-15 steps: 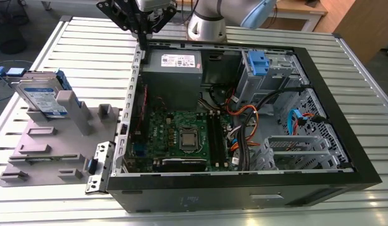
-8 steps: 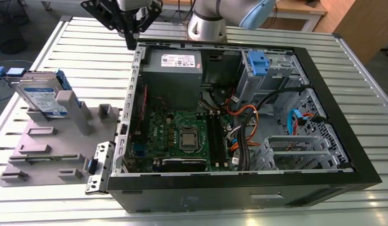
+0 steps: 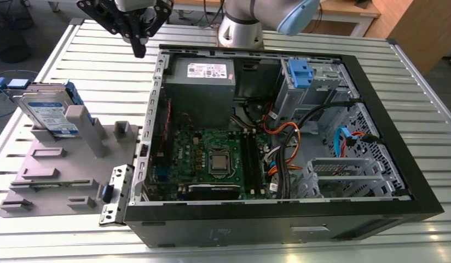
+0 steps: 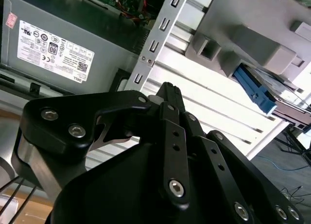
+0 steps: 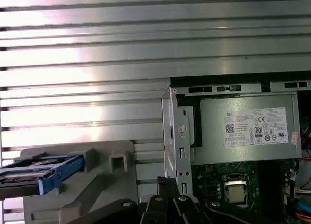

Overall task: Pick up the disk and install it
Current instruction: 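Reach for the disk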

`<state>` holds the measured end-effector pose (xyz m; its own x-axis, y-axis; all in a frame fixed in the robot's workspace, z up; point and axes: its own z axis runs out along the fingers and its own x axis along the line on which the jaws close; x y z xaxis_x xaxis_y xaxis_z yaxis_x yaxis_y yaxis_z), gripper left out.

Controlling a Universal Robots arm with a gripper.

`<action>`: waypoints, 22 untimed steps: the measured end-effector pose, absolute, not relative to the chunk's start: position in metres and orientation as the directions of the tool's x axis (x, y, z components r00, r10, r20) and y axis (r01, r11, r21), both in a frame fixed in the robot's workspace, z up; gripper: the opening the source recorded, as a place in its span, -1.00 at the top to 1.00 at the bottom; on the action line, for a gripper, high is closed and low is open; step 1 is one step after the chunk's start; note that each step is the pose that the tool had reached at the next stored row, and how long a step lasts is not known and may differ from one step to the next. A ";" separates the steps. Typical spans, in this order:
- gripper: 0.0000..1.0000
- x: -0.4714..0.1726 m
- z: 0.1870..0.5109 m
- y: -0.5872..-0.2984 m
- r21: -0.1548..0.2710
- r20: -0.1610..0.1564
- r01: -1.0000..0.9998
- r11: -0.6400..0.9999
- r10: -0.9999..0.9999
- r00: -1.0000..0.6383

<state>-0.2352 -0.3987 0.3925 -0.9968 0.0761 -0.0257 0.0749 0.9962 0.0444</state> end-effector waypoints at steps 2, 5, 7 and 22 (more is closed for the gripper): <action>0.79 -0.242 0.392 -0.398 0.044 -0.026 0.075 0.996 0.076 -0.997; 0.79 -0.251 0.392 -0.398 0.045 -0.026 0.075 0.996 0.076 -0.997; 0.79 -0.258 0.392 -0.398 0.044 -0.026 0.075 0.996 0.076 -0.997; 0.79 -0.301 0.391 -0.395 0.044 -0.026 0.075 0.996 0.076 -0.997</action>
